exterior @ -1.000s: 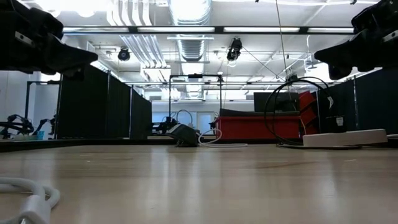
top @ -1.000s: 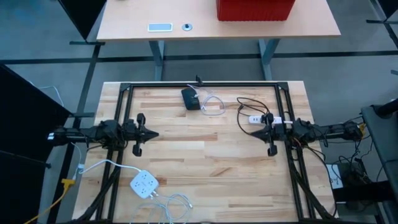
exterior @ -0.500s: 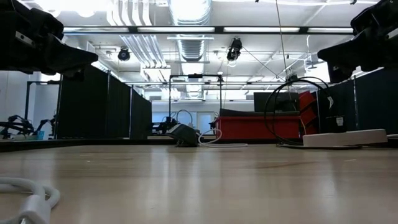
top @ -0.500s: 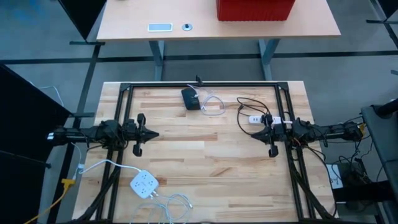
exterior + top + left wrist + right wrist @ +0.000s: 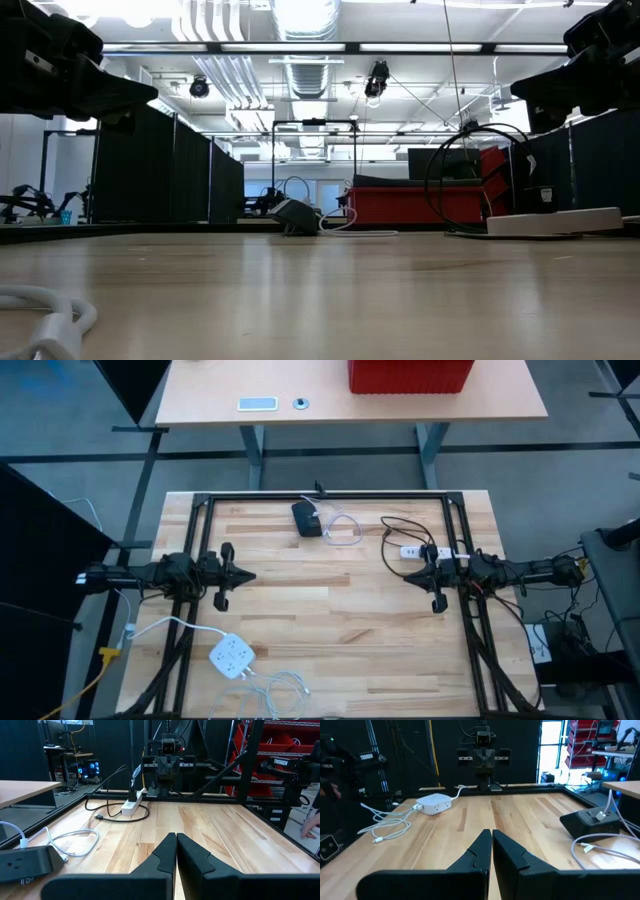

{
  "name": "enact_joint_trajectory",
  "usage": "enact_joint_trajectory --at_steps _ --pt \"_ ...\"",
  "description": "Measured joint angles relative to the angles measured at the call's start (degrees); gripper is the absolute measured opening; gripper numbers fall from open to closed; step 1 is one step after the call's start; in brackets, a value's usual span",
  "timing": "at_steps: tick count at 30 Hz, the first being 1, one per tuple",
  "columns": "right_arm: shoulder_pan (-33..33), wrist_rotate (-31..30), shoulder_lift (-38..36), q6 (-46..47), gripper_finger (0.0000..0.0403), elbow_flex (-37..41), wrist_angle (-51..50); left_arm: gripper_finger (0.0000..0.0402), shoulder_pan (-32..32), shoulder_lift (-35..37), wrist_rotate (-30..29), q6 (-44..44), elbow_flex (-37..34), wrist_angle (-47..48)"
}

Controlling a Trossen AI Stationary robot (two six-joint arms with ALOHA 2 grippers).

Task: Insert USB
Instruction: Return to Home Position

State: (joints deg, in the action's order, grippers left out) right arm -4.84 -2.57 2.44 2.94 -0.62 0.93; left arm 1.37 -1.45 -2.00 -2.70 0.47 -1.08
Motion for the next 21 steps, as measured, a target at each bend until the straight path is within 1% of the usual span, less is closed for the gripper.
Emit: enact_joint_trajectory --at_steps 21 --pt "0.0 0.0 0.0 0.0 0.0000 0.0 0.0 0.0000 0.0 0.0 0.0 0.7 0.0 -0.1"
